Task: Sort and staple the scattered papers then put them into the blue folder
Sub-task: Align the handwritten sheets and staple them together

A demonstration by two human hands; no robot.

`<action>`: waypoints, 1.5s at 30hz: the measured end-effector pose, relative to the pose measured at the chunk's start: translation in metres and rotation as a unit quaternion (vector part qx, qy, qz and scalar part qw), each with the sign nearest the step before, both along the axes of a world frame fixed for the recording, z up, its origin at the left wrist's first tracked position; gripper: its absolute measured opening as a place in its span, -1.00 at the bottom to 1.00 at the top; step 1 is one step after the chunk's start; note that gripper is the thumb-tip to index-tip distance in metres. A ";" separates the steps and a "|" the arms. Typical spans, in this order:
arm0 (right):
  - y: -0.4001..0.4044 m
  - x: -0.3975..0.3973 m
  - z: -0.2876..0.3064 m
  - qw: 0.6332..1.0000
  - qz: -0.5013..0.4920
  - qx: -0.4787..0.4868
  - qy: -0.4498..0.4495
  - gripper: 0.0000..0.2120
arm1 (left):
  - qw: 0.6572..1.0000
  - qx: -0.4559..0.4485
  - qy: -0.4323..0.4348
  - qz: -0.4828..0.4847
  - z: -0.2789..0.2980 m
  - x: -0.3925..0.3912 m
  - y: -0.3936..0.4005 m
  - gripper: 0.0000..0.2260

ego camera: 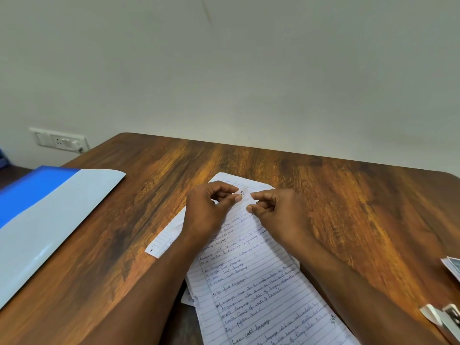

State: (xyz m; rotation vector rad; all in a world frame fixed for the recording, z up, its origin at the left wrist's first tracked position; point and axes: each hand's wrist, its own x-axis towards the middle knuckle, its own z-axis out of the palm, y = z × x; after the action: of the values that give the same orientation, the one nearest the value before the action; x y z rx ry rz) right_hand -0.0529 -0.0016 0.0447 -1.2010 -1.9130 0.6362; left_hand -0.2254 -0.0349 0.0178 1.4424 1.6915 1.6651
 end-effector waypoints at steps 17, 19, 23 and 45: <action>0.026 0.017 -0.006 0.980 -0.058 -0.097 0.163 -0.75 | 0.999 -0.034 0.004 0.026 -0.001 -0.016 0.000 -0.95; 0.024 0.014 -0.008 0.978 -0.050 -0.108 0.171 -0.75 | 0.999 -0.035 0.019 0.029 -0.002 -0.012 0.000 -0.95; 0.020 0.011 -0.008 0.977 -0.045 -0.119 0.173 -0.76 | 0.982 -0.071 0.164 0.067 -0.001 -0.014 -0.004 -0.81; -0.002 -0.015 -0.027 0.973 -0.068 -0.142 0.169 -0.72 | 0.994 -0.034 0.103 -0.018 -0.007 0.008 -0.002 -0.74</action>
State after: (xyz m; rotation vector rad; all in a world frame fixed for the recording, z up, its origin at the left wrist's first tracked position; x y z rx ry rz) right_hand -0.0682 -0.0034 0.0172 -1.2917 -1.4774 0.9960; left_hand -0.2171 -0.0368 0.0103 1.6495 1.7986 1.4676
